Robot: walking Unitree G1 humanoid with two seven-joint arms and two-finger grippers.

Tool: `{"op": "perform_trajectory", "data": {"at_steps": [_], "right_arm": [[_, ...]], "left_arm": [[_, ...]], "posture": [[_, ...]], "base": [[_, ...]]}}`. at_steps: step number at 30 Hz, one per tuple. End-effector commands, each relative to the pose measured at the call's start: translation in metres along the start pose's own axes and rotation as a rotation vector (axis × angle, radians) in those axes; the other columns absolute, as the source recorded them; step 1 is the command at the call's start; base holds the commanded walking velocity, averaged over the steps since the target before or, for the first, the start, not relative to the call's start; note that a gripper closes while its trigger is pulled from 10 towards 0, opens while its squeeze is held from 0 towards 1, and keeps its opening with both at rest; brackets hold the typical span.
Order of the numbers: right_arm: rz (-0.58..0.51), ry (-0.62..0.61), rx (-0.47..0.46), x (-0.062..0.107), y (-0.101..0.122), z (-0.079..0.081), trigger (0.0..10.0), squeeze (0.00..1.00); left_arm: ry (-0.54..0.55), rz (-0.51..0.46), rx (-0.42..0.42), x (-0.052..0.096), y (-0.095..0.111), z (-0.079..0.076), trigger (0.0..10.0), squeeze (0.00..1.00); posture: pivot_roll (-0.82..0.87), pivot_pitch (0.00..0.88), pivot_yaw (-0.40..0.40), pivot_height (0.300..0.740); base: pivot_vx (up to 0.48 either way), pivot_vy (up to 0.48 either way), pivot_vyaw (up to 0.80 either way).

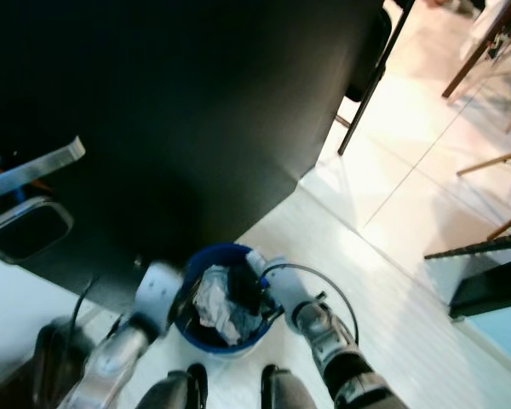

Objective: Clean up the room

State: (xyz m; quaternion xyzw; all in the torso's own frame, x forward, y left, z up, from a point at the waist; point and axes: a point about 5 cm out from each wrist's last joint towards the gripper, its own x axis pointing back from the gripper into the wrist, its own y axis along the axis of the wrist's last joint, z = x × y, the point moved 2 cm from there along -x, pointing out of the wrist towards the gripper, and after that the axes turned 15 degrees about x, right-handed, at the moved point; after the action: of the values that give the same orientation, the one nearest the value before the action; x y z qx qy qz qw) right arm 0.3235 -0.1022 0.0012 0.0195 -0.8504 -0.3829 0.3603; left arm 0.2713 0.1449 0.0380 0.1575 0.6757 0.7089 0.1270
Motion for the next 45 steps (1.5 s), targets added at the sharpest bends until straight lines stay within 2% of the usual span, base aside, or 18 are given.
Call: {"op": "perform_trajectory", "data": {"at_steps": [1,2,3,7,13,14,15,16,19,20,26,29,31,33,34,36,42,45], "right_arm": [[0.028,0.079,0.026,-0.001,-0.007,0.017,10.0,0.00],[0.028,0.079,0.026,-0.001,-0.007,0.017,10.0,0.00],[0.028,0.136,0.059,-0.002,-0.004,0.028,10.0,0.00],[0.020,0.250,0.118,-0.004,0.001,0.048,10.0,0.00],[0.003,0.311,0.136,-0.004,0.007,0.059,10.0,0.00],[-0.005,0.322,0.143,-0.005,0.009,0.061,10.0,0.07],[-0.005,0.322,0.143,-0.005,0.009,0.061,10.0,0.07],[-0.011,0.306,0.136,-0.006,0.012,0.058,10.0,1.00],[-0.015,0.276,0.134,-0.007,0.014,0.054,10.0,1.00],[-0.019,0.270,0.108,-0.007,0.015,0.053,10.0,0.00],[-0.032,0.244,0.032,-0.007,0.016,0.046,10.0,0.00],[-0.056,0.161,-0.051,-0.005,0.014,0.028,10.0,0.00],[-0.056,0.161,-0.051,-0.005,0.014,0.028,10.0,0.00],[-0.098,0.024,-0.184,0.001,0.009,0.004,10.0,0.00],[-0.098,0.024,-0.184,0.001,0.009,0.004,10.0,0.00],[-0.134,-0.116,-0.284,0.013,-0.001,-0.013,10.0,0.00],[-0.130,-0.238,-0.330,0.028,-0.017,-0.017,10.0,0.00],[-0.115,-0.270,-0.349,0.033,-0.027,-0.016,10.0,0.00]], "left_arm": [[-0.081,0.008,-0.054,0.010,0.001,-0.009,10.0,0.00],[-0.081,0.008,-0.054,0.010,0.001,-0.009,10.0,0.00],[-0.118,0.027,-0.097,0.023,-0.003,-0.011,10.0,0.00],[-0.131,0.042,-0.142,0.038,-0.006,-0.013,10.0,0.00],[-0.107,0.038,-0.148,0.039,-0.006,-0.012,10.0,0.00],[-0.100,0.045,-0.154,0.041,-0.003,-0.012,10.0,0.00],[-0.100,0.045,-0.154,0.041,-0.003,-0.012,10.0,0.00],[-0.089,0.053,-0.160,0.044,-0.001,-0.012,10.0,0.00],[-0.080,0.056,-0.159,0.045,0.001,-0.011,10.0,0.00],[-0.059,0.052,-0.144,0.043,0.003,-0.009,10.0,0.00],[-0.011,0.031,-0.092,0.031,0.013,-0.003,10.0,0.00],[0.019,0.048,-0.046,0.011,0.019,0.000,10.0,0.00],[0.019,0.048,-0.046,0.011,0.019,0.000,10.0,0.00],[0.041,0.079,-0.001,-0.011,0.022,-0.002,10.0,0.00],[0.041,0.079,-0.001,-0.011,0.022,-0.002,10.0,0.00],[0.028,0.089,0.009,-0.028,0.025,-0.011,10.0,0.00],[0.010,0.104,0.097,-0.043,0.023,-0.021,10.0,0.00],[0.015,0.133,0.098,-0.047,0.020,-0.022,10.0,0.00]], "posture": [[0.05,0.363,-0.130,0.740],[0.05,0.363,-0.130,0.740],[0.06,0.363,-0.144,0.740],[0.09,0.360,-0.169,0.740],[0.09,0.354,-0.183,0.740],[0.10,0.353,-0.187,0.740],[0.10,0.353,-0.187,0.740],[0.10,0.350,-0.189,0.740],[0.10,0.341,-0.187,0.740],[0.10,0.334,-0.184,0.740],[0.10,0.270,-0.170,0.740],[0.10,0.211,-0.147,0.740],[0.10,0.211,-0.147,0.740],[0.08,0.104,-0.089,0.740],[0.08,0.104,-0.089,0.740],[0.05,0.048,-0.038,0.740],[0.02,0.000,0.005,0.740],[0.01,0.000,0.018,0.740]], "base": [[0.000,0.000,0.00],[0.000,0.000,0.00],[0.000,0.000,0.00],[0.000,0.000,0.00],[0.000,0.000,0.00],[0.000,0.000,0.00],[0.000,0.000,0.00],[0.000,0.000,0.00],[0.000,0.000,0.00],[0.000,0.000,0.00],[0.000,0.000,0.00],[0.000,0.000,0.00],[0.000,0.000,0.00],[0.000,0.000,0.00],[0.000,0.000,0.00],[0.000,0.000,0.00],[0.000,0.000,0.00],[0.000,0.000,0.00]]}}
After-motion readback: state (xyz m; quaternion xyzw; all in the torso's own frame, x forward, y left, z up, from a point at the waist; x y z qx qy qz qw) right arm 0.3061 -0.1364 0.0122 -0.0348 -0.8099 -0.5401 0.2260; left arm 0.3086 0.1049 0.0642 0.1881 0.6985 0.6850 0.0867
